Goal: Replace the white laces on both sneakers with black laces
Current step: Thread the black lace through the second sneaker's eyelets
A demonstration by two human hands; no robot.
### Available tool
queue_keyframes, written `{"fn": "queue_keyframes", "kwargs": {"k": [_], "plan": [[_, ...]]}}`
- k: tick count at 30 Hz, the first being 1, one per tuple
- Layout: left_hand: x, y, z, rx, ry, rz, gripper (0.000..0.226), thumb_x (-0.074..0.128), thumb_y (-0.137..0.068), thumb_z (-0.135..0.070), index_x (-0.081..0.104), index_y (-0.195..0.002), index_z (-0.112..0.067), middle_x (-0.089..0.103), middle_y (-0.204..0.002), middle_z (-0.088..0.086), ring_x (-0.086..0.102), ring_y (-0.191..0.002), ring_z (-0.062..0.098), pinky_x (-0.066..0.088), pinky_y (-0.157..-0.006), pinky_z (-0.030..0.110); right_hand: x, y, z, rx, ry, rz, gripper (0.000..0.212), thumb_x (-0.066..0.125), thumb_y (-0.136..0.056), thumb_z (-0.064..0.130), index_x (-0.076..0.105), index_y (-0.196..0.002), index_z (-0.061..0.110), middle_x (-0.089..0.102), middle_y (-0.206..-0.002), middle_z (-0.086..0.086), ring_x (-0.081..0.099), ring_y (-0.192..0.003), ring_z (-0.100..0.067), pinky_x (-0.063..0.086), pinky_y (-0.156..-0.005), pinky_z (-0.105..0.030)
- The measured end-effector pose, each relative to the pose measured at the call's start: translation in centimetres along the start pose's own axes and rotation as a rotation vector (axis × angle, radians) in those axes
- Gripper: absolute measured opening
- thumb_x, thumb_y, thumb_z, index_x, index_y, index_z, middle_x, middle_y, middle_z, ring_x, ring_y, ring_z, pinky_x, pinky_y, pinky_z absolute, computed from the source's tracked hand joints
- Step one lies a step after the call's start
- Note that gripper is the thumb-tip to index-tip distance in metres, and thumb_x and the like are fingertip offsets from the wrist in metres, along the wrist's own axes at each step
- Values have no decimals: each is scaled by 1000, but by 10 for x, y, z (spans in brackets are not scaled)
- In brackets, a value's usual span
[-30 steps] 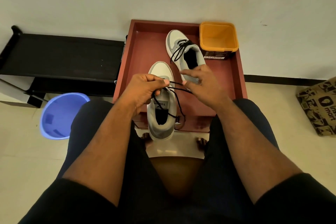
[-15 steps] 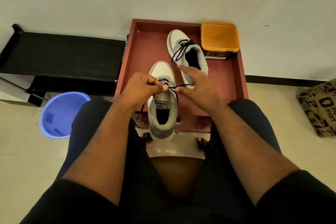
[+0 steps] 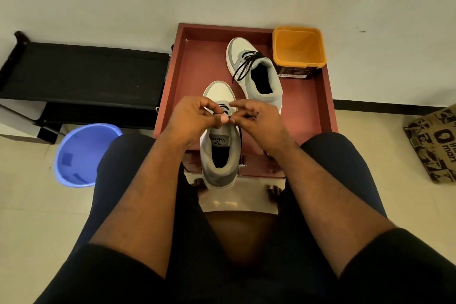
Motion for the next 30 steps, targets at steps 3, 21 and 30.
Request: {"fn": "queue_keyframes", "kwargs": {"k": [3,21,30], "plan": [[-8,-1,2,8,21,5,13,75,-79,-3,72,-86,-13,73,-83,5,69,-75,5,53,-71,13,-15,-3,-1,-33,96,-106,24,70,-84,4,71,-108,8,72,-96,-2,65,-83,-2,49,-79,-14],[5,-13,32,-199,-203,-48,12,62,-93,-12,74,-93,-8,71,-87,14,66,-76,24,58,-74,39,16,-5,-5,-147,456,-73,19,64,-86,24,77,-97,16,55,-79,5,58,-78,-15,49,-72,-36],[13,-10,34,-302,97,21,15,62,-92,-7,70,-104,-4,71,-97,12,68,-84,17,57,-62,19,27,-6,-11,-103,716,-123,26,56,-90,32,76,-96,16,56,-82,-4,53,-81,-22,47,-70,-41]]}}
Point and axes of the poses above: each hand's wrist, its own y-axis away from the middle knuckle, its own x-axis out of the palm, z = x × y, the point moved 5 cm from there along -y, towards the middle knuckle
